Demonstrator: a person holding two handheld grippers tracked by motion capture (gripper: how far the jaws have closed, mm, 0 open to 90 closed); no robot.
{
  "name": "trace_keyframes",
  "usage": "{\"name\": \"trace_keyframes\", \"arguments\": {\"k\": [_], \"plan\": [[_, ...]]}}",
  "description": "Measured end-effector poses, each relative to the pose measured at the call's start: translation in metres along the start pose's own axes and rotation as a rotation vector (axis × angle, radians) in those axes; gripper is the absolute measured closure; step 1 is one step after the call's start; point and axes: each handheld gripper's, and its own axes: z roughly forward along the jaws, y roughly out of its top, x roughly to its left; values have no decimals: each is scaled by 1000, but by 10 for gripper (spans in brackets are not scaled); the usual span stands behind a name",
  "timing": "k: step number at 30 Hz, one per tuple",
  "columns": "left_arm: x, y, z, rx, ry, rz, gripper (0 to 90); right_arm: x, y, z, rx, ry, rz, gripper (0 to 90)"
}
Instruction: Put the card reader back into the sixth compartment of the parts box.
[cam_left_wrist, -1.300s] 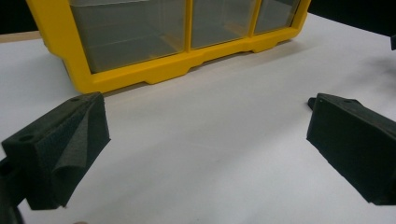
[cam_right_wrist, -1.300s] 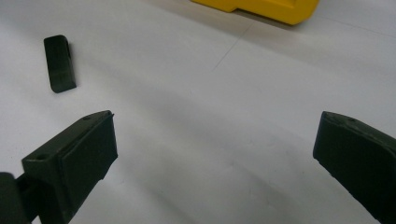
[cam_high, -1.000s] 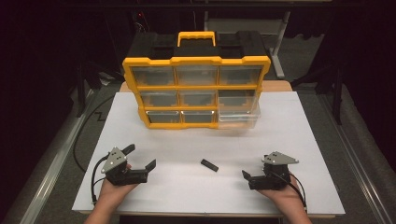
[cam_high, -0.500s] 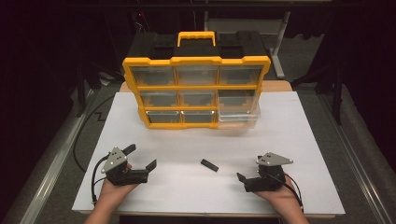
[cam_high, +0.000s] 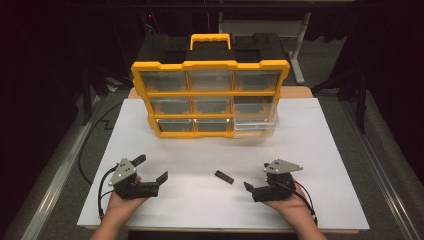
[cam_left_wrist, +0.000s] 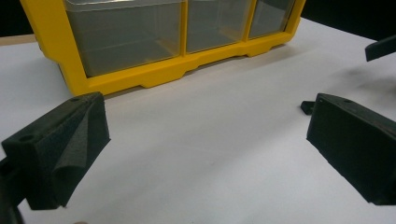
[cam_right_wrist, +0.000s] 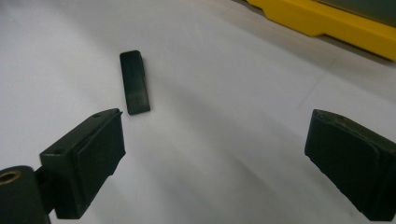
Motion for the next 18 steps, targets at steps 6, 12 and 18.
{"name": "trace_keyframes", "arguments": {"k": [6, 12, 18], "plan": [[1, 0, 0, -8, 3, -8, 3, 7, 11, 16, 11, 22, -38, 133], [1, 0, 1, 3, 4, 3, 3, 9, 17, 24, 1, 43, -39, 192], [1, -1, 2, 8, 6, 8, 3, 17, 21, 33, 14, 66, -70, 258]]}}
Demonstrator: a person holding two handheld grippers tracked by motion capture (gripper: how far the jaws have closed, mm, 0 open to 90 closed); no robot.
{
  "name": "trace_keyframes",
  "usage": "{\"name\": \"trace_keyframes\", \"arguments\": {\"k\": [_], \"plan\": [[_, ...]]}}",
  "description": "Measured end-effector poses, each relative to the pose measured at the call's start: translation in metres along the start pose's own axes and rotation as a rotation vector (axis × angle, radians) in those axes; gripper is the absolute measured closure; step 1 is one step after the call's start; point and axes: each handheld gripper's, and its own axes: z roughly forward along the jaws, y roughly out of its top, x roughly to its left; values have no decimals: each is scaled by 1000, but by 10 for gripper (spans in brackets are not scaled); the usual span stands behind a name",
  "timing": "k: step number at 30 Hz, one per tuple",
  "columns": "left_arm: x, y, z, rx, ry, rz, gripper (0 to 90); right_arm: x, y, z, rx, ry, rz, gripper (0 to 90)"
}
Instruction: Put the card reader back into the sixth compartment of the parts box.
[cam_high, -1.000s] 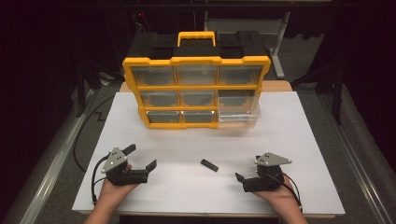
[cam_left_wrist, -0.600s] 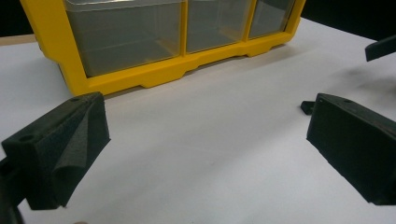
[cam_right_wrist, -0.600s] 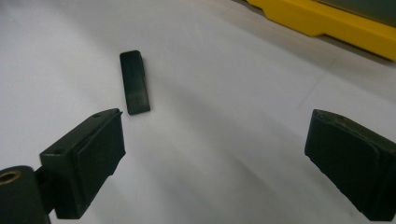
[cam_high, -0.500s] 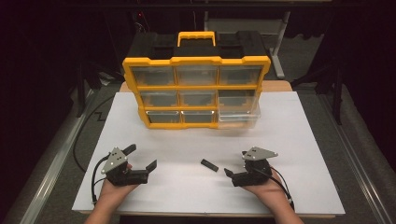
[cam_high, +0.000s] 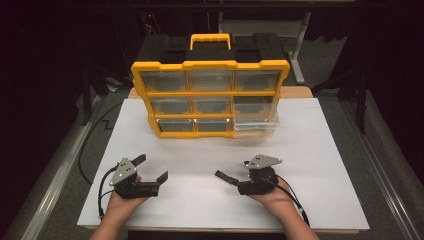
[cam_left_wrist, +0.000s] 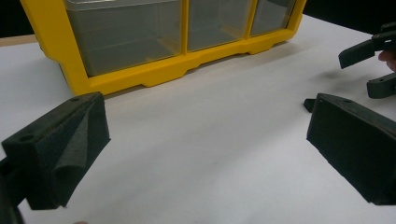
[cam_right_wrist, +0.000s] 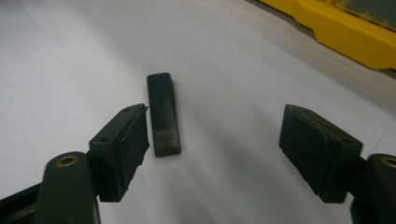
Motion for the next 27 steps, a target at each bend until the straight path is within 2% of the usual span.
{"name": "trace_keyframes", "arguments": {"k": [6, 11, 14, 18, 20, 27], "plan": [[0, 0, -1, 0, -1, 5, 3, 8, 6, 8, 0, 31, -21, 376], [0, 0, 0, 3, -5, 7, 3, 13, 14, 19, 10, 60, -33, 437], [-1, 0, 0, 2, -7, 6, 4, 15, 20, 25, 29, 74, -45, 489], [0, 0, 0, 1, -10, 6, 3, 17, 28, 31, 85, 85, -76, 594], [0, 0, 1, 2, -14, 6, 3, 17, 31, 34, 123, 113, -78, 624], [-1, 0, 1, 0, -17, 5, 3, 18, 36, 34, 190, 97, -115, 671]]}}
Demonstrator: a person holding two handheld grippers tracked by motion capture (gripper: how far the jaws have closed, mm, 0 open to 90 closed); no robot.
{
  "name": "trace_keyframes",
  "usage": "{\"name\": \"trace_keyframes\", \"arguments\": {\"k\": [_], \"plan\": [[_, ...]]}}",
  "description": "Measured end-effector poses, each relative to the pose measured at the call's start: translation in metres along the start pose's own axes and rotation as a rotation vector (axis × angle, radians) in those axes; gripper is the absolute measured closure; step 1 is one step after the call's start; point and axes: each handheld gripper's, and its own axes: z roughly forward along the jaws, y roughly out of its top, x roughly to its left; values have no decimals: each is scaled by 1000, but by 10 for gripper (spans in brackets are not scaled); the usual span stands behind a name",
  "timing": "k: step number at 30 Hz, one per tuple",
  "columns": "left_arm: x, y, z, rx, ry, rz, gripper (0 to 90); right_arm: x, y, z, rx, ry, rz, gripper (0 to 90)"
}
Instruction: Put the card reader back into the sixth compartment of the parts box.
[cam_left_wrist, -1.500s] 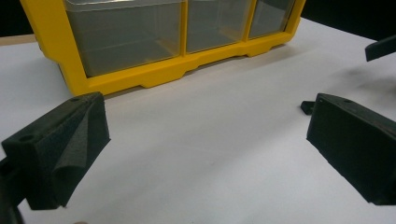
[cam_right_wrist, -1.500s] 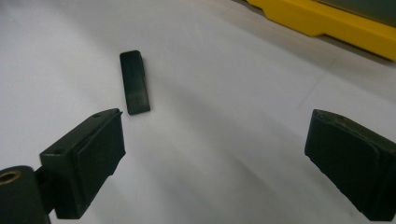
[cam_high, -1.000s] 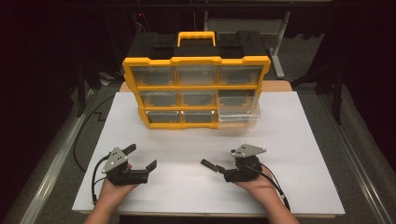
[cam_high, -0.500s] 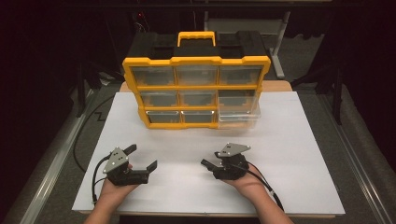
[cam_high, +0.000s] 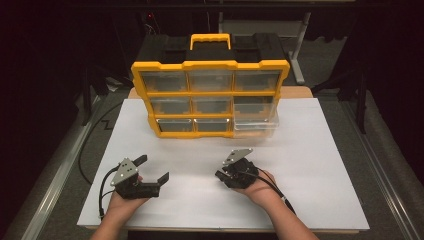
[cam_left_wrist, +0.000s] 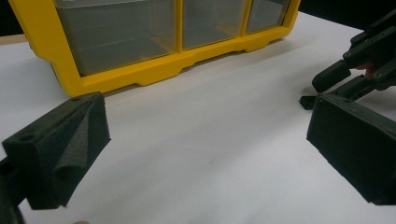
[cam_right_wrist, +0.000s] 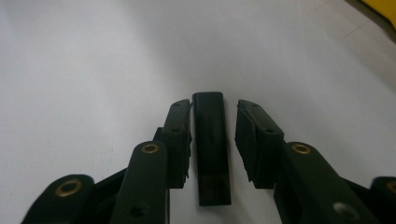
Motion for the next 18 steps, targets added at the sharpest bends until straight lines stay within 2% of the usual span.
{"name": "trace_keyframes", "arguments": {"k": [10, 16, 18], "plan": [[0, 0, -1, -7, 3, -3, 3, 2, 2, 4, 68, 4, -34, 684], [-1, 0, -1, -9, 1, -4, 3, 1, 8, 8, 92, 16, -33, 690], [-1, 0, -1, -11, -2, -4, 3, -1, 8, 8, 95, 24, -16, 701]]}}
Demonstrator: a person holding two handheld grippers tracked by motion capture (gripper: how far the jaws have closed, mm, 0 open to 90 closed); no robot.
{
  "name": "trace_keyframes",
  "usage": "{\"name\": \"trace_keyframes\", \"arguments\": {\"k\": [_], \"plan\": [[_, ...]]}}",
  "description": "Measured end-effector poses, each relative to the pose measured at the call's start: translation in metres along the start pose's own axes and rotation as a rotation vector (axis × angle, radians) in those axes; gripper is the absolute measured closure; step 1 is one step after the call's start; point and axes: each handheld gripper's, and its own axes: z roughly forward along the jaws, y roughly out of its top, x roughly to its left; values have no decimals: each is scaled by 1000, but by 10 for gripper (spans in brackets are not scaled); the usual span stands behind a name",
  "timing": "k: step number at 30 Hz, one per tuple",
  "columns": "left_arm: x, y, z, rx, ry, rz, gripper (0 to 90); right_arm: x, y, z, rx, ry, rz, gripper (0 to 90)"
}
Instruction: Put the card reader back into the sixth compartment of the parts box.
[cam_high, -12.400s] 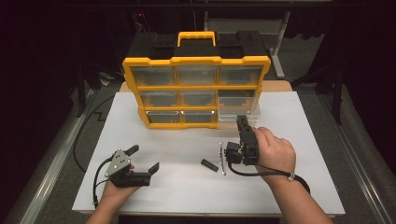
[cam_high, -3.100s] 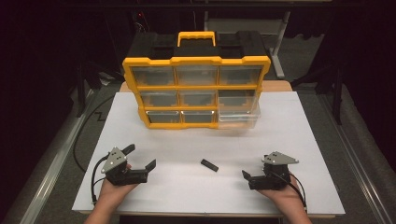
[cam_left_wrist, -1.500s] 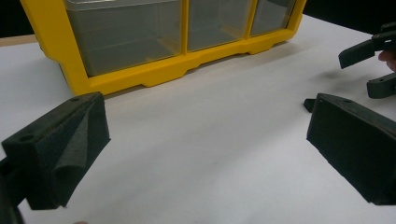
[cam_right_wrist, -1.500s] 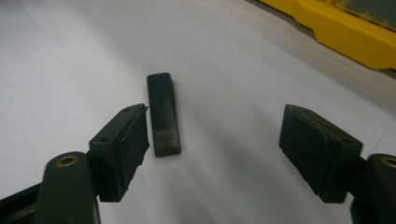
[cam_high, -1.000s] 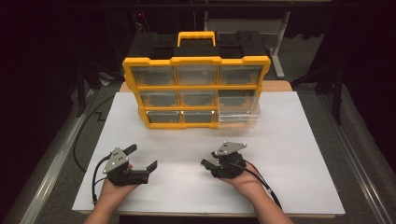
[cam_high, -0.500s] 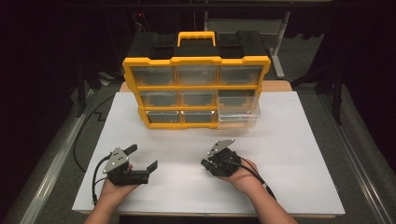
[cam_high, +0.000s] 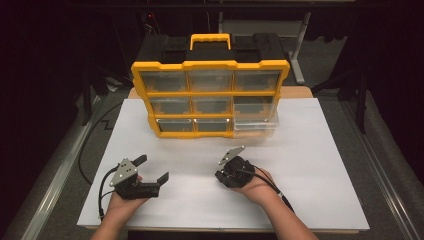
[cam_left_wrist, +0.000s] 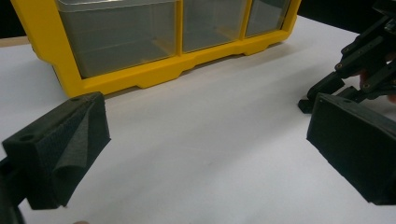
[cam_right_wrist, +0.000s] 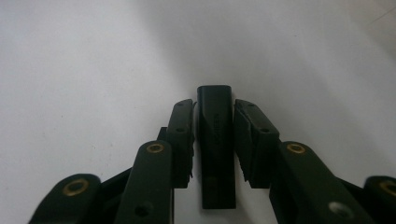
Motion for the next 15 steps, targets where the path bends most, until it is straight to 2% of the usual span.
{"name": "trace_keyframes", "arguments": {"k": [5, 9, 12, 15], "plan": [[1, 0, 0, -3, 4, -2, 4, -2, -1, 0, -7, 7, 11, 735], [1, 0, -1, -3, 3, 0, 3, -1, 0, -1, 0, 6, 1, 735], [1, 0, -1, -3, 4, -1, 3, 0, 0, -1, 3, -4, -24, 734], [0, 0, -1, 0, 2, 4, 4, 1, -1, -1, 3, -8, -14, 734]]}}
